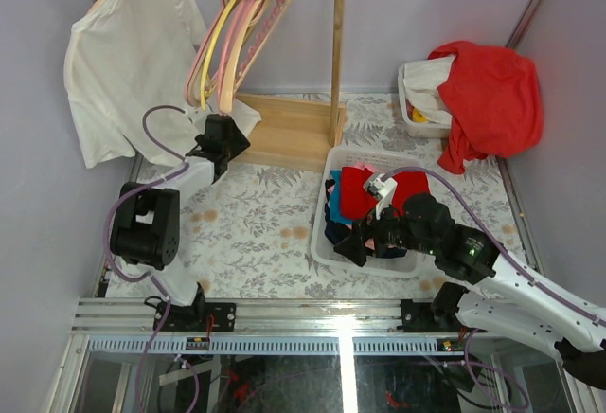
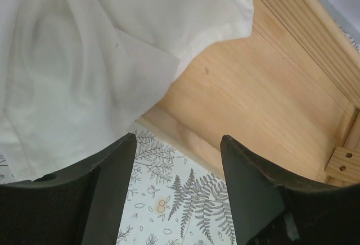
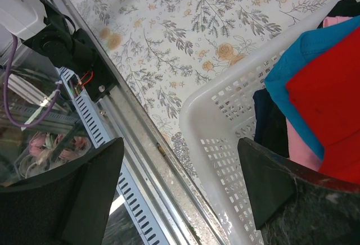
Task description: Place the t-shirt on the hanger
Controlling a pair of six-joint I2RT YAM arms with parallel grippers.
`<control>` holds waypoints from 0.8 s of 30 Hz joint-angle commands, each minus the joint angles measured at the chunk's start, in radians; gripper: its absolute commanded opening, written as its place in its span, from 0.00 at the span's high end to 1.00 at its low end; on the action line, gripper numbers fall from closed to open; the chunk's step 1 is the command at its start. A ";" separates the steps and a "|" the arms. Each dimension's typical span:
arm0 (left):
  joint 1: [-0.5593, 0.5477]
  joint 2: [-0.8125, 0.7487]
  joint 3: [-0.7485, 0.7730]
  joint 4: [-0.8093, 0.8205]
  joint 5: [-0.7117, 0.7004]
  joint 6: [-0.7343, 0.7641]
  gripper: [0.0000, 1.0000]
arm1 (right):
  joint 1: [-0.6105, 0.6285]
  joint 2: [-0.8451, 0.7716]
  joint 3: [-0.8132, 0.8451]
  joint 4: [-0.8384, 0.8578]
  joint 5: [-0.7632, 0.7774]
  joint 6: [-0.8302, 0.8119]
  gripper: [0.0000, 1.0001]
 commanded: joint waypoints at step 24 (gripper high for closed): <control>0.021 -0.291 -0.037 -0.201 -0.011 -0.010 0.36 | -0.001 0.261 0.253 -0.196 0.191 0.065 0.12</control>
